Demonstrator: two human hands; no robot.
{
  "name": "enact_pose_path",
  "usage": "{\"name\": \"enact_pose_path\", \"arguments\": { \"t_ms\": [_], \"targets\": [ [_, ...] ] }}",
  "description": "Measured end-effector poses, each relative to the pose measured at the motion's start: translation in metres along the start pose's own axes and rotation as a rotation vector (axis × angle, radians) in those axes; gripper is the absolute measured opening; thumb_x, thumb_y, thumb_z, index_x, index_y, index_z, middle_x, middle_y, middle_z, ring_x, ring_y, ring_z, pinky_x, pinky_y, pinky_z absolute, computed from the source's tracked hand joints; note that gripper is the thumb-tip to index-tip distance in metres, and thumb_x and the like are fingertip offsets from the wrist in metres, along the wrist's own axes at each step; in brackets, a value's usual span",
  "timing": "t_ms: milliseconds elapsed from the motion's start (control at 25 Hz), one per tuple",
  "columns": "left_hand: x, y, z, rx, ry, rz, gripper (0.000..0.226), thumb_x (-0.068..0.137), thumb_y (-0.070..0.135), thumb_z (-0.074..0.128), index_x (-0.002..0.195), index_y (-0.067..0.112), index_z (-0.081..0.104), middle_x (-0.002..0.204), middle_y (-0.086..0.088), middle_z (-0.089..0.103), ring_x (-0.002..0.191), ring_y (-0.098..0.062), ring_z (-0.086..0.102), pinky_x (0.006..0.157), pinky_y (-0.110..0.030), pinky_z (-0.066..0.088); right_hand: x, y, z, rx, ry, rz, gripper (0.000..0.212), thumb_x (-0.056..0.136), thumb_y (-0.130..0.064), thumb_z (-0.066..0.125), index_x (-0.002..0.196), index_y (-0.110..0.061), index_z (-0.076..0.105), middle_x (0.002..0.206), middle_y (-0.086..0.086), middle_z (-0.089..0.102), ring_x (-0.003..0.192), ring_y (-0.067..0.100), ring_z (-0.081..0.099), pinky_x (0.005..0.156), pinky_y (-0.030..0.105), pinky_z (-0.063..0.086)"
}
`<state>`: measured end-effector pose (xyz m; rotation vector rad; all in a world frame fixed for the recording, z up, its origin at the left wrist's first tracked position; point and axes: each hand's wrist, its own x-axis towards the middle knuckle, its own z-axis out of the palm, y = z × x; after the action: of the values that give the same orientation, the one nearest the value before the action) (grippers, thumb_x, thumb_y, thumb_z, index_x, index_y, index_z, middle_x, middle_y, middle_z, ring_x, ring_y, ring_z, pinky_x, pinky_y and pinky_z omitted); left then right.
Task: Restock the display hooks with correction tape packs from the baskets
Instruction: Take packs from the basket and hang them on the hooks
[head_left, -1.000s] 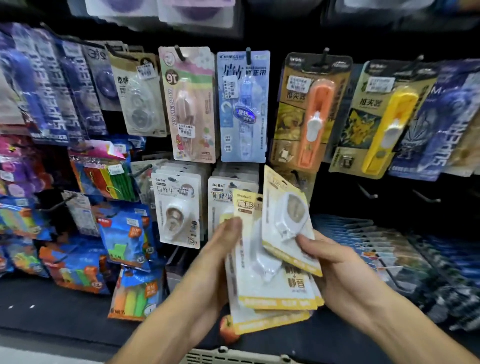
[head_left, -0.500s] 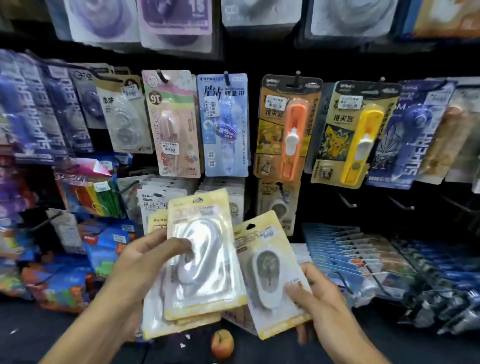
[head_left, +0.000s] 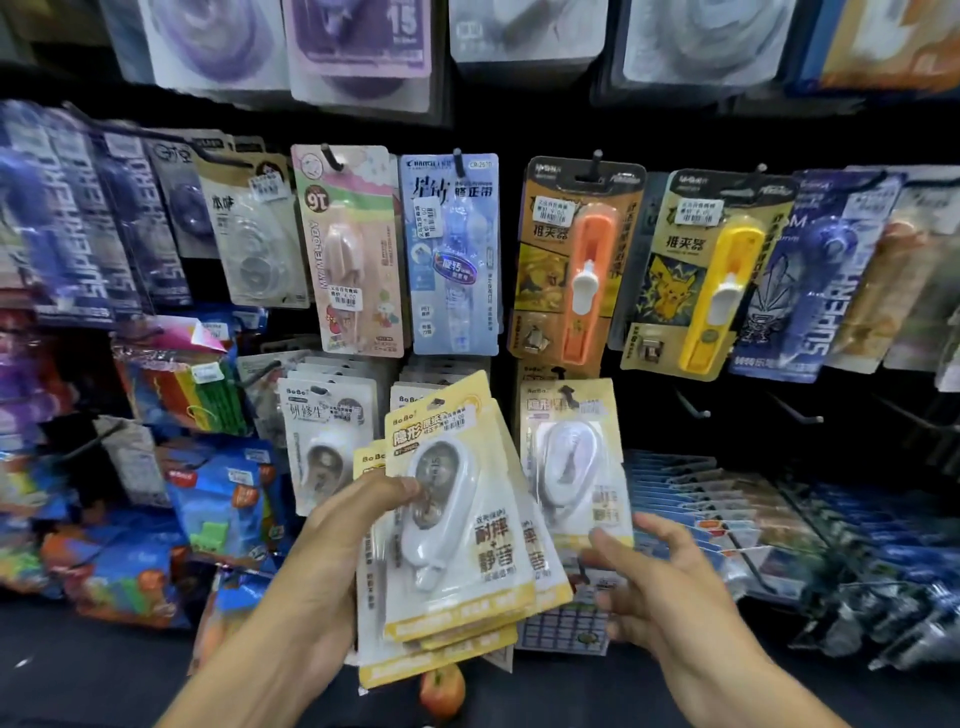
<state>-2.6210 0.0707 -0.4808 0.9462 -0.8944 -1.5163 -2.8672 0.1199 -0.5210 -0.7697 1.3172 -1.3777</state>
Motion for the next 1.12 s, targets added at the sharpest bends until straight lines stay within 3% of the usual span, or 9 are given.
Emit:
{"name": "enact_pose_path", "arguments": {
  "t_ms": [80,160,200,280,440,640,760,920,1120],
  "targets": [
    [-0.003,-0.005,0.005,0.147,-0.03,0.003,0.037,0.098,-0.011,0.048,0.069,0.011,0.052,0.07,-0.02,0.051,0.078,-0.023,0.063,0.057,-0.007,0.042,-0.001,0.001,0.004,0.109,-0.008,0.051,0.049,0.089,-0.018,0.075,0.127,-0.033,0.049,0.11,0.009,0.072,0.078,0.026,0.074,0.061,0.042,0.062],
    [-0.011,-0.01,0.018,0.173,-0.034,0.096,0.005,0.079,0.007,0.072,0.08,0.004,0.067,0.078,0.003,0.077,0.078,-0.005,0.073,0.071,-0.023,0.046,-0.003,-0.003,0.007,0.002,-0.052,-0.12,0.038,0.088,-0.043,0.074,0.123,-0.042,0.058,0.119,-0.002,0.07,0.101,0.02,0.073,0.077,0.038,0.06],
    [-0.015,-0.013,0.02,0.172,-0.014,0.139,0.016,0.071,0.015,0.079,0.085,0.01,0.073,0.082,0.012,0.079,0.076,0.001,0.073,0.072,-0.027,0.047,-0.007,-0.007,0.01,-0.074,-0.142,-0.231,0.04,0.082,-0.056,0.074,0.118,-0.045,0.062,0.118,-0.007,0.071,0.104,0.015,0.072,0.08,0.032,0.057],
    [-0.017,-0.025,0.019,0.232,-0.087,0.176,0.04,0.059,0.034,0.086,0.097,0.022,0.078,0.099,0.004,0.08,0.088,-0.014,0.077,0.073,-0.033,0.058,-0.015,-0.014,0.017,-0.236,-0.293,-0.339,0.04,0.074,-0.062,0.077,0.105,-0.038,0.07,0.108,-0.006,0.073,0.098,0.012,0.073,0.077,0.026,0.055],
    [-0.015,-0.034,0.027,0.206,-0.12,0.101,0.057,0.047,0.041,0.095,0.099,0.029,0.078,0.105,-0.008,0.079,0.092,-0.032,0.077,0.074,-0.042,0.063,-0.009,-0.017,0.02,-0.212,-0.245,-0.323,0.015,0.088,-0.027,0.07,0.074,-0.022,0.07,0.078,0.002,0.072,0.07,0.014,0.067,0.061,0.022,0.051],
    [-0.012,-0.024,0.028,0.181,0.053,0.176,0.046,0.043,0.031,0.097,0.087,0.029,0.081,0.096,0.0,0.081,0.085,-0.019,0.078,0.067,-0.03,0.062,-0.004,-0.017,0.015,-0.115,-0.019,-0.229,0.023,0.104,-0.026,0.053,0.082,-0.022,0.06,0.069,0.003,0.07,0.057,0.017,0.065,0.046,0.021,0.048],
    [-0.009,-0.014,0.022,0.168,0.117,0.203,0.039,0.051,0.037,0.087,0.089,0.029,0.081,0.099,-0.001,0.081,0.091,-0.022,0.078,0.082,-0.041,0.059,-0.003,-0.013,0.004,-0.173,0.165,-0.23,0.017,0.104,-0.028,0.053,0.09,-0.019,0.056,0.063,0.008,0.062,0.044,0.023,0.058,0.032,0.02,0.035],
    [-0.014,-0.014,0.023,0.184,0.049,0.232,0.037,0.05,0.038,0.086,0.086,0.03,0.081,0.096,-0.001,0.081,0.084,-0.021,0.078,0.064,-0.03,0.062,-0.003,-0.018,-0.004,-0.193,0.227,-0.244,0.014,0.103,-0.03,0.054,0.096,-0.019,0.057,0.068,0.013,0.062,0.038,0.014,0.046,0.035,0.023,0.039],
    [-0.017,-0.017,0.029,0.225,-0.021,0.244,0.038,0.05,0.04,0.085,0.087,0.032,0.081,0.097,0.002,0.081,0.087,-0.017,0.078,0.066,-0.024,0.06,-0.003,-0.022,-0.001,-0.237,0.231,-0.3,0.01,0.1,-0.027,0.061,0.098,-0.018,0.062,0.061,-0.001,0.068,0.037,0.008,0.047,0.038,0.026,0.041]
  ]
}}
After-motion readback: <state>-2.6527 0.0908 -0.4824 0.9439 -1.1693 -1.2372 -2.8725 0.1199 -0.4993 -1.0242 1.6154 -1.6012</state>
